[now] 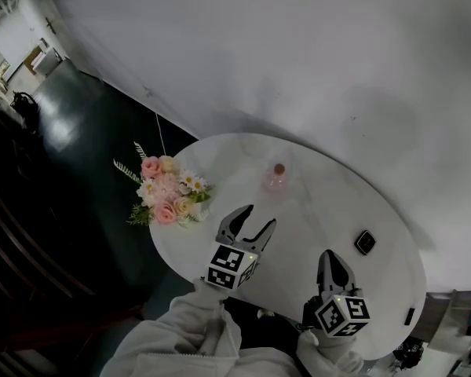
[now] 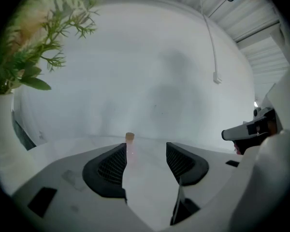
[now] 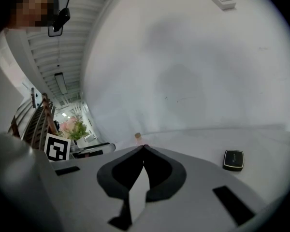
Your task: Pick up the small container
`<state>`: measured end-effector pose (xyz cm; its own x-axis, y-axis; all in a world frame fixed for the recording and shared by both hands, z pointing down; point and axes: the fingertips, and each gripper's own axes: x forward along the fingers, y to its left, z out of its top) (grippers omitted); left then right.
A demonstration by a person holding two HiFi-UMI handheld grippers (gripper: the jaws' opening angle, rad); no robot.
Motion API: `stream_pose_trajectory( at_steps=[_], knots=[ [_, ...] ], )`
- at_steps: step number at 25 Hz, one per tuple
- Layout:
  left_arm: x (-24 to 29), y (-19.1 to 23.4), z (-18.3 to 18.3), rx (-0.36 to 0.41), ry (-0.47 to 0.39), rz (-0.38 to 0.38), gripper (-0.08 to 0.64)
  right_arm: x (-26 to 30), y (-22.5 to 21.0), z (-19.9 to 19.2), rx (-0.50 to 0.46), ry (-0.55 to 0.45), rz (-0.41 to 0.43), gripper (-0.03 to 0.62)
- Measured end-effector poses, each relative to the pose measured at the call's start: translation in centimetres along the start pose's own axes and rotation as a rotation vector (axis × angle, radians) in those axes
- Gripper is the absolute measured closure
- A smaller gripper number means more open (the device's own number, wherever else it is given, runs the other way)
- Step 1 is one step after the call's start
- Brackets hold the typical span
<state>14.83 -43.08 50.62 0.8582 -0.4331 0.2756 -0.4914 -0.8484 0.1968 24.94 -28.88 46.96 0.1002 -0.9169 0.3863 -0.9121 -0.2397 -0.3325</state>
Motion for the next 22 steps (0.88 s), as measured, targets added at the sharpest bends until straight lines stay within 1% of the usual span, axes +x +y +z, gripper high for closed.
stream_pose_trajectory(
  at_steps=[8, 14, 18, 22],
  knots=[
    [4.9, 1.6, 1.5, 0.029, -0.016, -0.027, 0.321, 2.9, -1.2, 0.9, 0.01, 0.004, -0.045, 0.543],
    [8.3, 2.9, 2.4, 0.035, -0.019, -0.04, 0.32, 4.4, -1.9, 0.7, 0.042, 0.015, -0.079, 0.543],
    [10.3, 3.7, 2.0, 0.029, -0.006, -0.045, 0.32, 5.0, -2.4, 0.0, 0.059, 0.038, -0.104, 0.543],
    [12.5, 4.3, 0.6, 0.043, 0.025, -0.036, 0.319, 5.8, -3.2, -0.7, 0.086, 0.06, -0.128, 0.543]
  ],
)
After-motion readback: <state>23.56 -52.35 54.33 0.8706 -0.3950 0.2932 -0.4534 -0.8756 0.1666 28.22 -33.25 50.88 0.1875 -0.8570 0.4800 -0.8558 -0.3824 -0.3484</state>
